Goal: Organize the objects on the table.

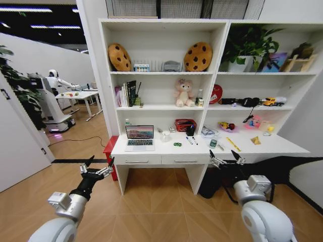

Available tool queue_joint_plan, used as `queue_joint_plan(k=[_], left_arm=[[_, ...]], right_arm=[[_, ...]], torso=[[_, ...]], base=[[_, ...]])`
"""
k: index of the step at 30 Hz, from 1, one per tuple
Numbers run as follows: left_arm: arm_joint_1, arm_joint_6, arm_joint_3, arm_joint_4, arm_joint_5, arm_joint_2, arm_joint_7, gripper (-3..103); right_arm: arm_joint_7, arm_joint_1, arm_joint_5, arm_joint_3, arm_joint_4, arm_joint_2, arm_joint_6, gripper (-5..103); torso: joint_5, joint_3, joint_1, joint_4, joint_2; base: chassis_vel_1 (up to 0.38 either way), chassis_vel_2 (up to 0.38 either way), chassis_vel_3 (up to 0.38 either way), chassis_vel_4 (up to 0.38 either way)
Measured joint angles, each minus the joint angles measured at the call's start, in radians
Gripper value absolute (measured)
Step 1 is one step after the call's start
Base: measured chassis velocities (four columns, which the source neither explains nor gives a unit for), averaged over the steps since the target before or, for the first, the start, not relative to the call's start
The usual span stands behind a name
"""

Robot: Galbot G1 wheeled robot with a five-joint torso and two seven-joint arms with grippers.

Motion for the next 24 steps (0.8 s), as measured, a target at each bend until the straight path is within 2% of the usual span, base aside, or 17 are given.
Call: queue_joint_plan(k=[4,10,24], left_arm=[[-0.021,-0.009,-0.003,0.026,0.009,-0.002,0.024,100],[-0.044,-0.004,-0.002,0.045,0.016,-0.013,-0.017,100],[-0.036,0.006,-0.003,0.042,0.025,-0.02,-0.041,100]], right_arm=[[-0.021,0.001,0.026,-0.001,-0.011,-0.011,0.001,100],[-0.027,-0.012,0.039,0.015,-0.013,-0.025,-0.002,100],[0.013,0.005,0.026,-0.002,-0.015,-0.001,0.021,100]], torso=[[0.0001,0.0,0.0,0.0,0.0],[0.0001,0.0,0.0,0.0,0.0],[0.0001,0.0,0.0,0.0,0.0]], base=[[0.0,0.0,0.0,0.0],[0.0,0.0,0.0,0.0],[0.0,0.0,0.0,0.0]])
